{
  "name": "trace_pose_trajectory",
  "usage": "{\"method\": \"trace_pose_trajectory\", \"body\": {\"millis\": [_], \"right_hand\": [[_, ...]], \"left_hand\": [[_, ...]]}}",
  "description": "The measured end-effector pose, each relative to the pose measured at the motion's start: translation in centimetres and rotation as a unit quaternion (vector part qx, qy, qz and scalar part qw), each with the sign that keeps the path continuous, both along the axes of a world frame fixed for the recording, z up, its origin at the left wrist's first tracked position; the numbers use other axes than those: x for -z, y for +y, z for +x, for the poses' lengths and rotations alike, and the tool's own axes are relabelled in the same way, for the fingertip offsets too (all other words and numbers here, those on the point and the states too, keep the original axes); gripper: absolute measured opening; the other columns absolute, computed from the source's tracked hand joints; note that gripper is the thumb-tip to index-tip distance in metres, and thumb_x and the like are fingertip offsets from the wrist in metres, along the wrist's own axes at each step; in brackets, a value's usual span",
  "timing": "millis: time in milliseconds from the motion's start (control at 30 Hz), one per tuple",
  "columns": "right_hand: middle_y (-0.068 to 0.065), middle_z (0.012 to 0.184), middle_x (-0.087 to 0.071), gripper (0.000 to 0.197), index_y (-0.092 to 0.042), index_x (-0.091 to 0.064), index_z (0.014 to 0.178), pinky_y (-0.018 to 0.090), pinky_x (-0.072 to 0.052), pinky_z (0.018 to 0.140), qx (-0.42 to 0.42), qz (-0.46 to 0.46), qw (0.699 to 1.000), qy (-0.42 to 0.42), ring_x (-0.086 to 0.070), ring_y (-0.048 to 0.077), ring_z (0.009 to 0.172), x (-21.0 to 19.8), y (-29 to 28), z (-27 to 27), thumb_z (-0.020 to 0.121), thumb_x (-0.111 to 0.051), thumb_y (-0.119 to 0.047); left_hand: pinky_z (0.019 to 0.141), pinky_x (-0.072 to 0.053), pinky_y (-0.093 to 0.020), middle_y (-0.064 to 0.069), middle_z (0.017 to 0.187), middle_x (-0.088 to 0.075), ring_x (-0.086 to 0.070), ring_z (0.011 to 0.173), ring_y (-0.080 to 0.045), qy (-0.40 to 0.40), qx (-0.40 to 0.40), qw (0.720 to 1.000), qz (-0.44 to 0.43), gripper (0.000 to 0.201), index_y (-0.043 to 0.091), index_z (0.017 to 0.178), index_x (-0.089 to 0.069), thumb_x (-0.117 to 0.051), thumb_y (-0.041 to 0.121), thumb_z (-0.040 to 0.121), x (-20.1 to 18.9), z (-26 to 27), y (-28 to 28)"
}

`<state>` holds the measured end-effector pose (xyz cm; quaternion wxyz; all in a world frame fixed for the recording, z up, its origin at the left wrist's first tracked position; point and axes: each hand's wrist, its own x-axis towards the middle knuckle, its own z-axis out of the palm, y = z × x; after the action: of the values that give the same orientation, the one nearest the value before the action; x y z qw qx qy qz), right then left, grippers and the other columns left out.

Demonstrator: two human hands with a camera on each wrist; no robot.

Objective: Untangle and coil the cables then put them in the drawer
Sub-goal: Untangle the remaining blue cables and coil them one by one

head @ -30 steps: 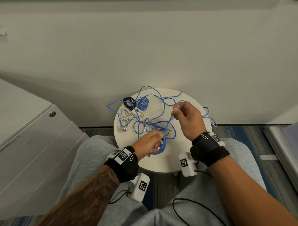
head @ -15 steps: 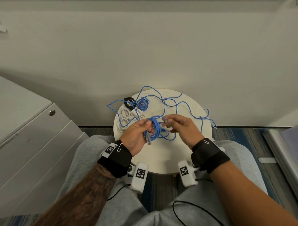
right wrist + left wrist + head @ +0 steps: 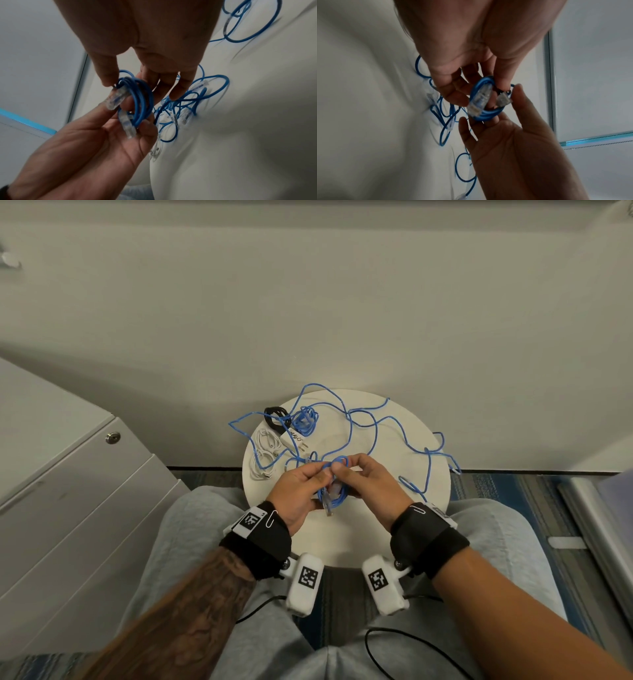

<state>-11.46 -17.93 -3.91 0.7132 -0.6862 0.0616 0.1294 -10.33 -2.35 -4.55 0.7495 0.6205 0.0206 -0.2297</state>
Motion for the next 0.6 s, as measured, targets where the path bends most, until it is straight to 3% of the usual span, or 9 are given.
{"method": "trace_pose_trajectory", "body": {"millis": [100, 167, 267, 333, 400, 500, 600], "right_hand": [[0.012, 0.088, -0.076, 0.036, 0.002, -0.059, 0.109, 0.028, -0.055, 0.083, -0.013, -0.018, 1.0, -0.004, -0.071, 0.018, 0.081, 0.3, -0.3, 0.0, 0.093, -0.069, -0.028], [0.01, 0.094, -0.075, 0.025, -0.003, -0.065, 0.108, 0.023, -0.051, 0.079, -0.055, -0.04, 0.998, -0.005, -0.068, 0.012, 0.084, 0.4, -0.2, -0.2, 0.093, -0.07, -0.022], [0.01, 0.105, -0.072, 0.018, -0.015, -0.068, 0.11, 0.028, -0.05, 0.079, -0.109, -0.074, 0.991, 0.015, -0.062, 0.01, 0.088, 0.2, 0.0, -0.4, 0.093, -0.067, -0.02], [0.011, 0.101, -0.069, 0.017, -0.015, -0.065, 0.111, 0.029, -0.052, 0.071, -0.133, -0.082, 0.988, 0.012, -0.063, 0.011, 0.084, -0.1, 0.0, -0.4, 0.095, -0.065, -0.019], [0.013, 0.099, -0.071, 0.019, -0.012, -0.063, 0.114, 0.028, -0.053, 0.064, -0.134, -0.098, 0.986, -0.003, -0.068, 0.012, 0.076, -0.4, 0.0, -0.5, 0.097, -0.064, -0.019], [0.013, 0.09, -0.076, 0.022, -0.014, -0.06, 0.122, 0.031, -0.054, 0.06, -0.121, -0.111, 0.986, -0.009, -0.07, 0.017, 0.066, -0.6, 0.3, -0.7, 0.1, -0.058, -0.017], [0.009, 0.077, -0.073, 0.027, -0.017, -0.057, 0.128, 0.03, -0.054, 0.06, -0.135, -0.117, 0.983, -0.033, -0.067, 0.019, 0.06, -0.8, 0.3, -0.7, 0.102, -0.055, -0.019]], "left_hand": [[0.085, -0.053, -0.042, -0.006, 0.094, -0.072, -0.066, 0.085, -0.02, -0.01, -0.014, 1.0, 0.0, 0.023, 0.015, 0.11, -0.069, -0.048, 0.013, 0.101, 0.2, 0.1, -0.1], [0.08, -0.056, -0.041, -0.005, 0.094, -0.073, -0.068, 0.086, -0.02, -0.017, -0.03, 0.999, -0.009, 0.022, 0.017, 0.109, -0.069, -0.049, 0.013, 0.101, 0.2, 0.2, -0.1], [0.064, -0.054, -0.032, 0.009, 0.069, -0.068, -0.066, 0.067, -0.009, -0.032, -0.05, 0.998, -0.017, 0.02, 0.014, 0.11, -0.065, -0.047, 0.012, 0.101, -0.1, 0.5, 0.1], [0.06, -0.052, -0.029, 0.011, 0.063, -0.064, -0.063, 0.062, -0.008, -0.033, -0.066, 0.997, -0.015, 0.02, 0.012, 0.112, -0.064, -0.047, 0.013, 0.101, -0.1, 0.7, 0.2], [0.061, -0.051, -0.031, 0.008, 0.066, -0.065, -0.063, 0.067, -0.013, -0.03, -0.083, 0.996, -0.002, 0.018, 0.012, 0.109, -0.065, -0.049, 0.016, 0.1, 0.1, 1.0, 0.4], [0.06, -0.05, -0.031, -0.005, 0.086, -0.069, -0.063, 0.071, -0.019, -0.061, -0.105, 0.991, 0.053, 0.017, 0.019, 0.107, -0.069, -0.053, 0.021, 0.1, 0.7, 1.5, 0.8], [0.054, -0.049, -0.023, 0.001, 0.085, -0.064, -0.06, 0.065, -0.009, -0.134, -0.097, 0.978, 0.129, 0.019, 0.024, 0.112, -0.066, -0.053, 0.017, 0.1, 0.6, 2.1, 1.7]]}}
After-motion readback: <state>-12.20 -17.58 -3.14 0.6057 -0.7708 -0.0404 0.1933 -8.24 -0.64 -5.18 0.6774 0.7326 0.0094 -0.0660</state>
